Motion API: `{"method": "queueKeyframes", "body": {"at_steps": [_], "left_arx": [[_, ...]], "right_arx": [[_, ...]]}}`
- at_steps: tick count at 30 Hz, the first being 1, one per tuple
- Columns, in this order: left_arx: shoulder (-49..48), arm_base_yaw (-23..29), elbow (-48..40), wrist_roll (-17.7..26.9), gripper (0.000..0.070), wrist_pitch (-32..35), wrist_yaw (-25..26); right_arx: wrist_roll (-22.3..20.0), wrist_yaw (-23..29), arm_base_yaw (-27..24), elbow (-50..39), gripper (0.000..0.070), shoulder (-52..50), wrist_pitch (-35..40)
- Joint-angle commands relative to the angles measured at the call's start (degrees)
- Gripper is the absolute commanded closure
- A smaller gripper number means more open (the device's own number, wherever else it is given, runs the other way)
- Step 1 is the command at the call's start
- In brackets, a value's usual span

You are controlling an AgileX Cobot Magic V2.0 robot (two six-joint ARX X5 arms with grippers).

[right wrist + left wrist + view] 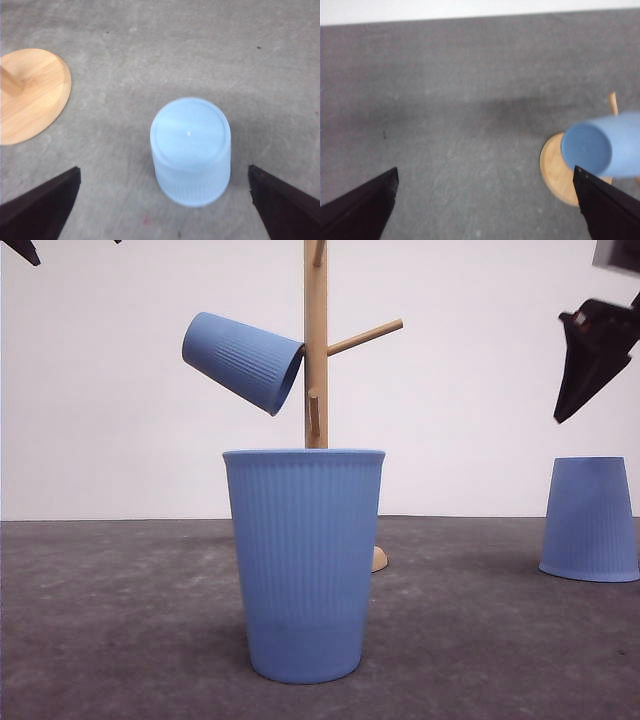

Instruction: Place three cups

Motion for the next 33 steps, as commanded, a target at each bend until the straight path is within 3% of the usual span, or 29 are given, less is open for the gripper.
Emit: {"method": "queueKeyframes", "body": {"at_steps": [1,15,23,24,28,33], "left_arx": [[0.2,-0.2,1.4,0.9,0.0022,-0.8,-0.5],[0.2,-3.5,-1.2,0.0,0.0035,-7.5,-2.0],[0.1,-5.6,-8.0,-1.6,0.0035,-8.9,-5.1],[0.1,-5.9,-9.2,-1.8,0.0035,-8.8,-5.1],[-0.7,-7.7,-16.2,-2.7,0.0035,-6.7,-6.1],[-3.8,-9.1,-26.8,-3.6,0.0035,-3.2,-8.8]], "right_arx": [[-0.3,-0.3,0.1,1.1,0.0002,1.8,1.3],[-0.2,-1.2,0.1,6.5,0.0003,13.2,3.6],[-0.2,-3.1,0.3,7.1,0.0015,16.7,3.5],[-0.2,-3.1,0.3,7.1,0.0038,16.7,3.8],[-0.4,-2.9,0.3,7.1,0.0245,16.7,3.7],[-0.6,-2.5,0.3,7.1,0.0345,16.7,3.8]]}}
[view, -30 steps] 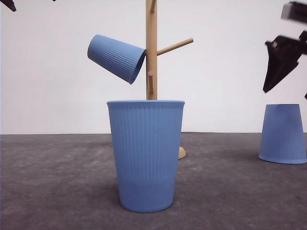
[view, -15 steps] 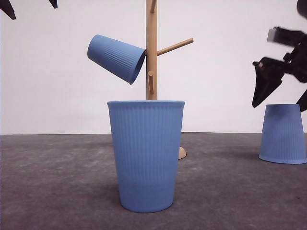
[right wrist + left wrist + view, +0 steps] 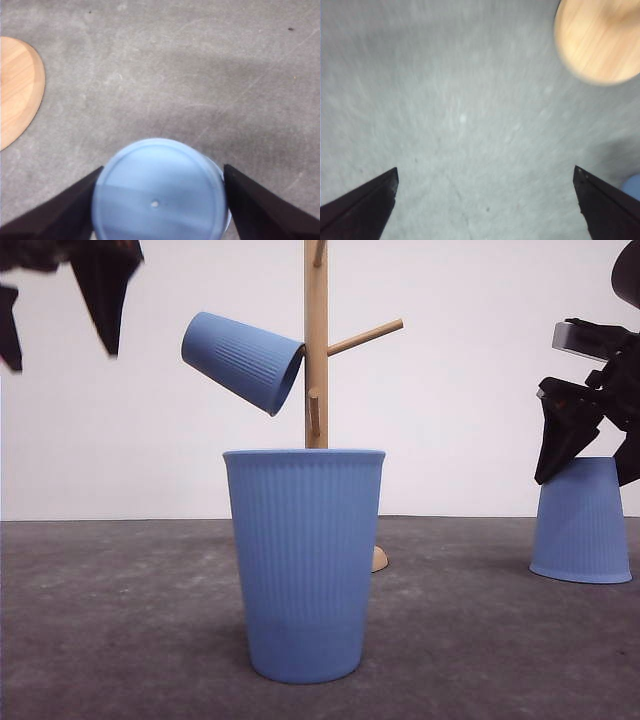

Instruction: Place three cups

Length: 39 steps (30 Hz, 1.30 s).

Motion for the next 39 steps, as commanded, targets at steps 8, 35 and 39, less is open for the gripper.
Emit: {"method": "queueKeyframes", "body": {"at_steps": [8,35,39], "left_arx": [[-9.0,-0.2,-9.9,-1.8,0.0035,3.1,-1.9],[-17.0,-5.9,-34.3,-3.8,0.0034,19.2,4.1],[-17.0,-5.9,-34.3,-3.8,0.0034,22.3,6.4]], "right_arx": [[-0.5,-0.7,0.1,1.4,0.0369,0.6,0.4],[7.6,-28.6,0.9,36.5,0.0369,-2.4,-10.4],[7.6,-28.7,2.4,36.4,0.0369,-0.3,-10.2]]}}
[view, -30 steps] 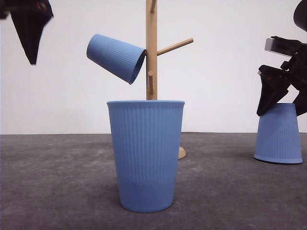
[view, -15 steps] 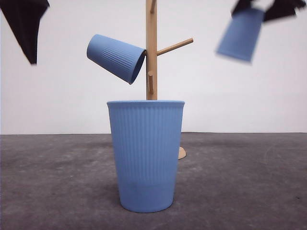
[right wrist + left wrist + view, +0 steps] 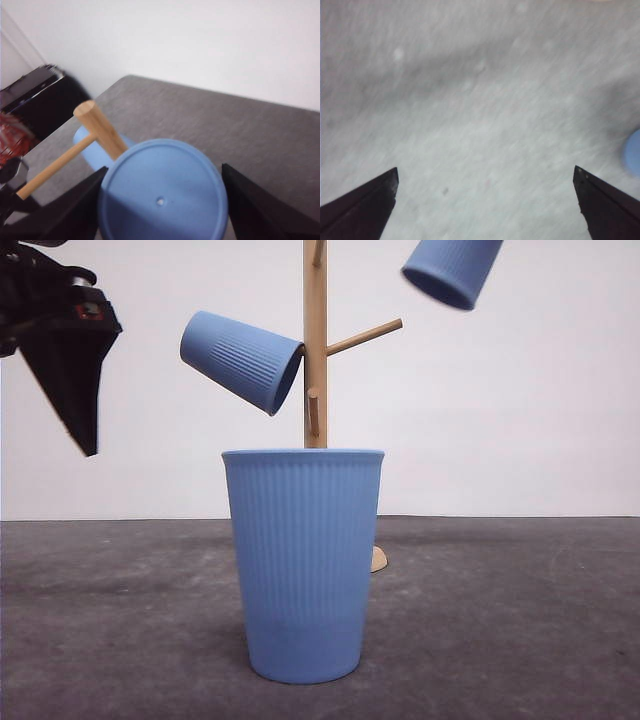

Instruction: Place three cups

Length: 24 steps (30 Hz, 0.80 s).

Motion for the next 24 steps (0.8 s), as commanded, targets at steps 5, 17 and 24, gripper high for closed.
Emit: {"method": "queueKeyframes", "body": {"at_steps": [5,17,24], "left_arx": [[0.5,-0.2,0.9,-0.4,0.0034,2.4,4.4],[0.5,-0.2,0.9,-0.5,0.0034,3.1,4.8],[0.5,-0.2,0.9,-0.4,0.0034,3.3,8.8]], "right_arx": [[1.1,-0.2,1.6,0.9,0.0369,4.1,0.9],[4.0,-0.9,4.2,0.9,0.0369,10.0,6.1],[5.1,-0.8,5.8,0.9,0.0364,12.7,8.3]]}}
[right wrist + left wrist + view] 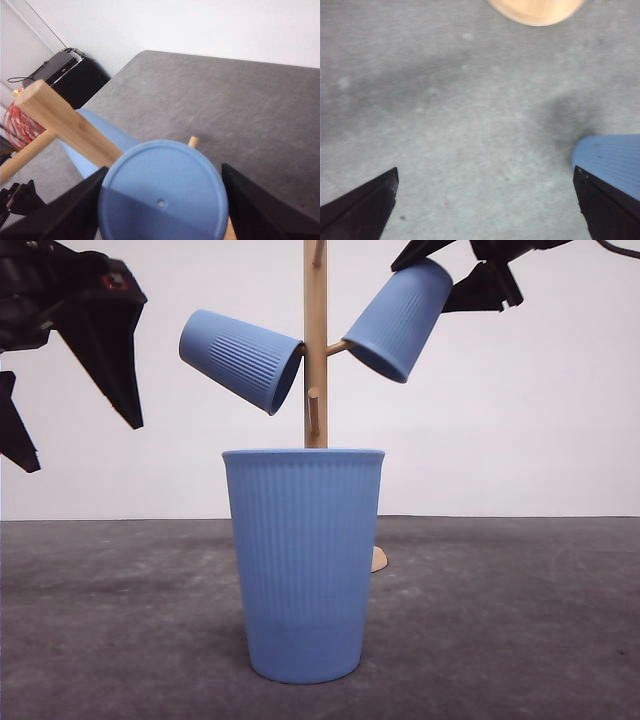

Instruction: Place three cups

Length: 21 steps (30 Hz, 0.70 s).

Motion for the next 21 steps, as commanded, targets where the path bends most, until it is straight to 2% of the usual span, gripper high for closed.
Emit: {"method": "queueKeyframes", "body": {"at_steps": [1,3,6,7,15,18,21], "left_arx": [[0.5,-0.2,0.9,-0.4,0.0034,0.4,0.4],[0.5,-0.2,0.9,-0.4,0.0034,0.3,0.4],[0.5,-0.2,0.9,-0.4,0.0034,0.4,0.4],[0.5,-0.2,0.9,-0.4,0.0034,0.4,0.4],[0.5,-0.2,0.9,-0.4,0.0034,0.0,1.4],[0.5,-0.2,0.9,-0.4,0.0034,0.1,4.8],[0.5,-0.4,0.9,-0.4,0.0034,0.1,10.7]], "right_arx": [[0.6,0.1,0.4,0.9,0.0349,1.5,0.7],[0.2,0.0,0.5,0.9,0.0268,1.6,0.8],[0.1,0.1,0.6,0.9,0.0093,1.6,1.0],[0.2,0.1,0.6,0.9,0.0067,1.6,1.0],[0.9,-2.3,-1.1,1.1,0.0012,1.3,1.8],[0.7,-4.4,-3.0,1.5,0.0011,-0.2,0.4],[0.0,-4.2,-5.4,1.7,0.0008,-3.4,-0.7]]}}
